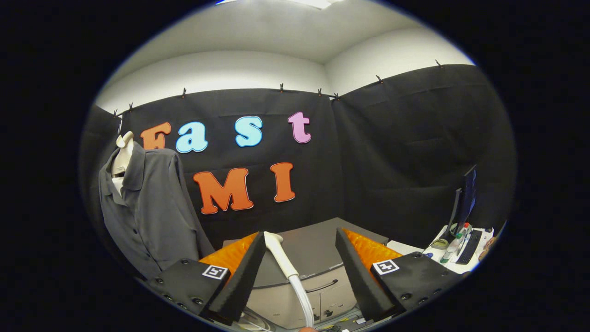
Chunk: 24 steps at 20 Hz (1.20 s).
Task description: Iron the clothes twice with a garment steamer, once on the left side and once on the right side.
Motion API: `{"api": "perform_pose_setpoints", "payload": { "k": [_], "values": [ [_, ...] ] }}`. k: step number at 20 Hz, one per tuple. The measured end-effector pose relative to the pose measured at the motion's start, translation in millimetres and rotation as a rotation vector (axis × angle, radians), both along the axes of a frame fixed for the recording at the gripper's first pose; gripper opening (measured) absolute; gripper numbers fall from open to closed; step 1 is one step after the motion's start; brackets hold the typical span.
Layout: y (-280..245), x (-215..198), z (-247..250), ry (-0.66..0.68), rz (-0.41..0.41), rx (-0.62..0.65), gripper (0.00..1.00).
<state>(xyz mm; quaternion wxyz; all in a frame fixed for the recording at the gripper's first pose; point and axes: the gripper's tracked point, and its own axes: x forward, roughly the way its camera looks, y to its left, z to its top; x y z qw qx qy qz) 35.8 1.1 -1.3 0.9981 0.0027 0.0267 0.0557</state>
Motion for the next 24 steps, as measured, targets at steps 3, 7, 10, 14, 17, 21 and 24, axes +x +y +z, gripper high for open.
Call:
{"api": "perform_pose_setpoints", "payload": {
  "k": [3,7,10,14,17,21,24],
  "values": [
    [-9.5,11.4,13.8,-0.006,0.008,0.006,0.98],
    [-14.5,21.2,12.5,0.010,0.032,0.017,0.98],
    [-19.2,29.0,9.9,0.021,0.041,0.024,0.98],
    [-19.6,37.6,-0.8,0.047,0.053,0.025,0.98],
    [-17.2,45.1,-8.0,0.068,0.066,0.026,0.98],
    [-11.9,54.8,-24.0,0.101,0.088,0.021,0.98],
    [-6.0,63.8,-38.1,0.132,0.102,0.014,0.98]
  ]
}}
